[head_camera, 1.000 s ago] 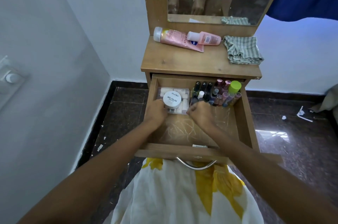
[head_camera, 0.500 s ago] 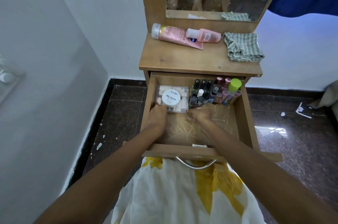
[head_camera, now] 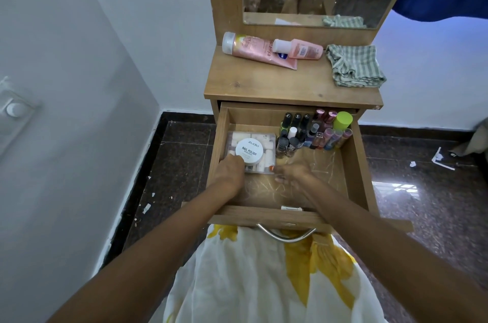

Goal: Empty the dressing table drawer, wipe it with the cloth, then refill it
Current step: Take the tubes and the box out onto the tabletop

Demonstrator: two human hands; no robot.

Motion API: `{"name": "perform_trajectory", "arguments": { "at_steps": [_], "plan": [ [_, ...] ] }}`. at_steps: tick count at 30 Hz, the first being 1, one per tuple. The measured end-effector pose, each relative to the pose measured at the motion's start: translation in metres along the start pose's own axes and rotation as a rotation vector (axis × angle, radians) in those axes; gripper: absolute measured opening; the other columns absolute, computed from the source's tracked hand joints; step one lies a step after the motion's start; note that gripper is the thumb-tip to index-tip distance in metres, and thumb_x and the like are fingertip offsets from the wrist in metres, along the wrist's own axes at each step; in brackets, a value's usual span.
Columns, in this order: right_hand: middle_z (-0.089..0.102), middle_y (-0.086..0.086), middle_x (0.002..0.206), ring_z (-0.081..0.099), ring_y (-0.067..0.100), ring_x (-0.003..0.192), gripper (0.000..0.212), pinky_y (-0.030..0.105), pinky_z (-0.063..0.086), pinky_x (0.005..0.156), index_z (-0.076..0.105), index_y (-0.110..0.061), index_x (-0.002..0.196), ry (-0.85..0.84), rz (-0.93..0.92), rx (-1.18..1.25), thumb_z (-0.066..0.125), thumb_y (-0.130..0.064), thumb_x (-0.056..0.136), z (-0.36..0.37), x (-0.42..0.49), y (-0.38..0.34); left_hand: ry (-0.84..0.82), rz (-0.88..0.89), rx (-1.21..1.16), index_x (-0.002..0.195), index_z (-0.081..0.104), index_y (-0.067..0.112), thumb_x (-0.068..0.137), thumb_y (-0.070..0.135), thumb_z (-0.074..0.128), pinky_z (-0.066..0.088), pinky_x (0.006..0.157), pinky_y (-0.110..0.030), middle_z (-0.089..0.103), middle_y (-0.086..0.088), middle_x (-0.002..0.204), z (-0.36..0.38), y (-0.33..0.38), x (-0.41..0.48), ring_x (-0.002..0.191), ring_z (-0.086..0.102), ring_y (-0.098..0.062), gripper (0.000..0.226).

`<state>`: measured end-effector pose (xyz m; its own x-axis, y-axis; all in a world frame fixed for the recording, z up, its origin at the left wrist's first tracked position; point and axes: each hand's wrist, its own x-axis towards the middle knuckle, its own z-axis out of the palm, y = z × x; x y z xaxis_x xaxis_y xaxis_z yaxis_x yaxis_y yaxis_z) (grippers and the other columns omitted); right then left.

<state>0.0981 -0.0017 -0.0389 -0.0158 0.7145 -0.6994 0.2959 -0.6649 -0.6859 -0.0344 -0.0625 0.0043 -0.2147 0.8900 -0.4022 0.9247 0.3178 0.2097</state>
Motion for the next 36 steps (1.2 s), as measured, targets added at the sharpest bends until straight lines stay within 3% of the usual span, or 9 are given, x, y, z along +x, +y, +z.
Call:
{"name": "perform_trajectory", "arguments": {
  "at_steps": [5, 8, 13, 18, 22, 25, 30, 34, 36],
  "plan": [
    [0.057, 0.010, 0.074, 0.056, 0.014, 0.059, 0.016, 0.012, 0.046, 0.035, 0.053, 0.003, 0.074, -0.066, 0.047, -0.052, 0.068, -0.002, 0.078, -0.005, -0.012, 0.002, -0.022, -0.012, 0.003, 0.125, 0.047, -0.006, 0.095, 0.000, 0.036, 0.044, 0.094, -0.031, 0.049, -0.022, 0.130, -0.002, -0.002, -0.007, 0.118, 0.052, -0.031, 0.032],
    [0.056, 0.010, 0.069, 0.056, 0.014, 0.060, 0.017, 0.014, 0.049, 0.038, 0.053, 0.004, 0.074, -0.092, 0.062, -0.093, 0.069, -0.001, 0.077, -0.006, -0.018, 0.003, -0.050, -0.019, 0.020, 0.125, 0.048, -0.005, 0.097, 0.005, 0.039, 0.045, 0.093, -0.031, 0.050, -0.022, 0.130, -0.002, -0.004, -0.009, 0.117, 0.053, -0.030, 0.031],
    [0.057, 0.011, 0.072, 0.058, 0.015, 0.061, 0.019, 0.018, 0.052, 0.048, 0.052, 0.004, 0.075, -0.104, 0.059, -0.174, 0.069, -0.001, 0.077, -0.007, -0.020, 0.005, -0.098, -0.010, 0.030, 0.127, 0.045, -0.004, 0.095, 0.005, 0.044, 0.045, 0.093, -0.031, 0.052, -0.021, 0.129, -0.006, -0.004, -0.004, 0.118, 0.054, -0.030, 0.034],
    [0.058, 0.011, 0.073, 0.058, 0.015, 0.060, 0.018, 0.016, 0.051, 0.044, 0.052, 0.003, 0.074, -0.111, 0.048, -0.178, 0.069, -0.002, 0.077, -0.008, -0.021, 0.005, 0.037, -0.009, 0.042, 0.120, 0.051, -0.007, 0.093, -0.005, 0.043, 0.045, 0.093, -0.034, 0.055, -0.023, 0.124, -0.030, 0.001, 0.012, 0.115, 0.056, -0.034, 0.029],
    [0.064, 0.020, 0.094, 0.061, 0.017, 0.063, 0.015, 0.015, 0.051, 0.043, 0.054, 0.006, 0.081, -0.108, 0.039, -0.154, 0.068, 0.001, 0.078, -0.008, -0.020, 0.006, 0.010, 0.146, 0.113, 0.118, 0.057, -0.003, 0.091, -0.006, 0.046, 0.048, 0.095, -0.035, 0.060, -0.020, 0.120, -0.043, 0.001, 0.037, 0.112, 0.059, -0.033, 0.029],
    [0.064, 0.024, 0.108, 0.065, 0.024, 0.082, 0.025, 0.018, 0.053, 0.049, 0.056, 0.009, 0.097, -0.099, 0.026, -0.128, 0.069, 0.002, 0.077, -0.007, -0.021, 0.006, -0.078, 0.195, 0.207, 0.126, 0.052, -0.001, 0.090, -0.006, 0.048, 0.046, 0.099, -0.035, 0.056, -0.020, 0.127, -0.050, 0.003, 0.049, 0.116, 0.056, -0.032, 0.037],
    [0.061, 0.024, 0.103, 0.063, 0.022, 0.073, 0.016, 0.016, 0.052, 0.041, 0.053, 0.003, 0.087, -0.117, 0.029, -0.079, 0.065, 0.007, 0.078, -0.006, -0.026, 0.002, -0.135, 0.250, 0.370, 0.116, 0.054, -0.008, 0.092, -0.006, 0.042, 0.048, 0.091, -0.037, 0.060, -0.022, 0.119, -0.057, 0.008, 0.055, 0.111, 0.059, -0.035, 0.027],
    [0.060, 0.029, 0.114, 0.066, 0.031, 0.087, 0.014, 0.017, 0.053, 0.041, 0.052, 0.006, 0.086, -0.126, 0.038, -0.028, 0.063, 0.010, 0.079, -0.007, -0.028, 0.003, -0.134, 0.245, 0.408, 0.115, 0.055, -0.006, 0.093, -0.004, 0.042, 0.049, 0.091, -0.036, 0.062, -0.021, 0.118, -0.054, 0.007, 0.057, 0.110, 0.060, -0.033, 0.025],
    [0.060, 0.031, 0.114, 0.065, 0.027, 0.075, 0.010, 0.019, 0.053, 0.042, 0.052, 0.009, 0.085, -0.136, 0.050, -0.027, 0.061, 0.009, 0.081, -0.008, -0.027, 0.003, -0.112, 0.253, 0.400, 0.118, 0.053, -0.004, 0.095, -0.003, 0.038, 0.048, 0.093, -0.035, 0.060, -0.020, 0.121, -0.052, 0.007, 0.057, 0.112, 0.060, -0.032, 0.027]
  ]
}}
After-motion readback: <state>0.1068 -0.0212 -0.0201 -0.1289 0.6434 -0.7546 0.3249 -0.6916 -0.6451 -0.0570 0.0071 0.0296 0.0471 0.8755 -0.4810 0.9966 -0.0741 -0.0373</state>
